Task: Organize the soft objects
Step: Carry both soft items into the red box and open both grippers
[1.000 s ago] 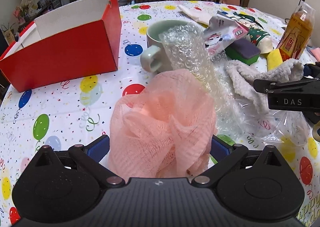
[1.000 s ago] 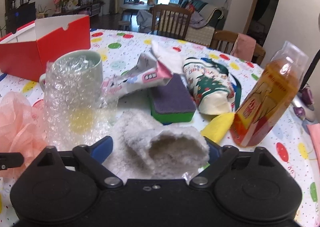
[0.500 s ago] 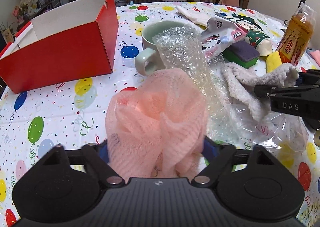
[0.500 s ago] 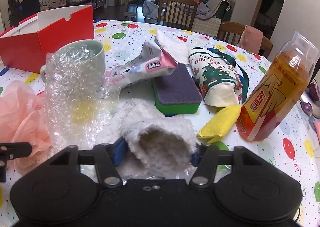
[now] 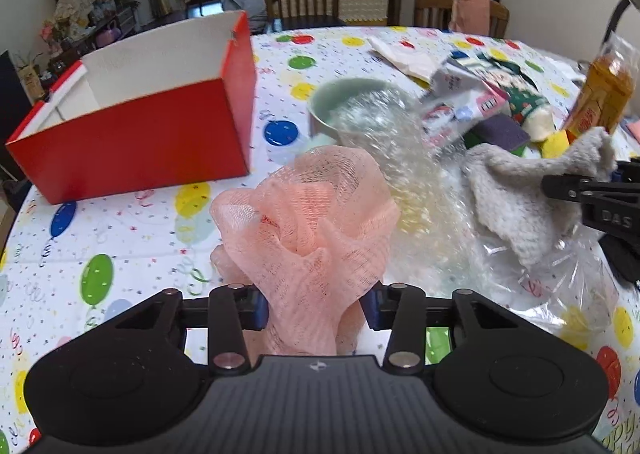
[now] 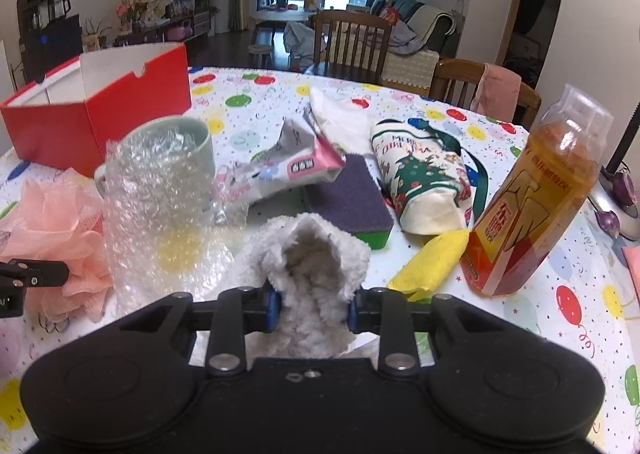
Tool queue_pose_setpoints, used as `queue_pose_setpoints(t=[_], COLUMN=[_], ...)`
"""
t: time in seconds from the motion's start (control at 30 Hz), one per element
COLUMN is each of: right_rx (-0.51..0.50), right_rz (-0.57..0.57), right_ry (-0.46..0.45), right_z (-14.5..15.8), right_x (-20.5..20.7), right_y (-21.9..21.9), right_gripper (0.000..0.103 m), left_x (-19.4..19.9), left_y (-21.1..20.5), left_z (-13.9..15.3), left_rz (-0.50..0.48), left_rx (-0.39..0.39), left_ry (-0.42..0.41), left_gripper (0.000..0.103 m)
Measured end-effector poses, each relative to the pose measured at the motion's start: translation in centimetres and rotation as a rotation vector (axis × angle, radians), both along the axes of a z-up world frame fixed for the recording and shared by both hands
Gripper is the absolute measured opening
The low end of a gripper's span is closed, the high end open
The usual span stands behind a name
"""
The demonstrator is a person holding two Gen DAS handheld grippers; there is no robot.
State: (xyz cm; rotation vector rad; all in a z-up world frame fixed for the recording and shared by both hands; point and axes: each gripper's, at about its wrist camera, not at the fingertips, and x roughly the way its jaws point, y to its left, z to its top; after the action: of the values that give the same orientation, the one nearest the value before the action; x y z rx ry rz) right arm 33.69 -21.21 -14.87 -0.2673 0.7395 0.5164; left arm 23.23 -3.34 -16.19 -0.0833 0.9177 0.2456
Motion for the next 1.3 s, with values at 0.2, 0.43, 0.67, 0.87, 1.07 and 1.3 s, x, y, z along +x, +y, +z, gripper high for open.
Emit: queue_pose_setpoints(t=[0.2,0.43,0.67,0.87,1.07,1.3], right_rx=[0.066,0.144,0.164,0.178,0.197,0.213], right_rz=[0.019,0.080,0.066,0.086,0.108,0.160], right_ry=[-0.047,-0.103,-0.096,-0.113,-0.119,-0.129], right_z=[3.1,7.3,8.7,10.3,12.0,14.0], right_x=[-1.1,-2.2,-2.5,-2.8,-2.9,-2.3], right_y=[-0.4,0.4,1.3,2.5,4.4,7.9], right_gripper=[0.029,0.029,0.029,0.029,0.029,0.029], left_x=[-1.0,-1.6,-1.6,-2.4,-3.0,-2.8], left_y=[1.6,3.2,5.4,7.1,9.1,11.6], left_z=[2.1,5.1,4.1,5.7,8.7,13.2], left_rz=[0.054,0.040,0.022,0.010,0.008,-0.018], left_rx=[-0.018,0.004,-0.062,-0.079,-0.099,-0.066], left_ry=[-0.042,-0.115,-0.086,-0.141,-0.203,-0.282], left_gripper=[0.042,0.033,0.016,0.010,0.010,0.010])
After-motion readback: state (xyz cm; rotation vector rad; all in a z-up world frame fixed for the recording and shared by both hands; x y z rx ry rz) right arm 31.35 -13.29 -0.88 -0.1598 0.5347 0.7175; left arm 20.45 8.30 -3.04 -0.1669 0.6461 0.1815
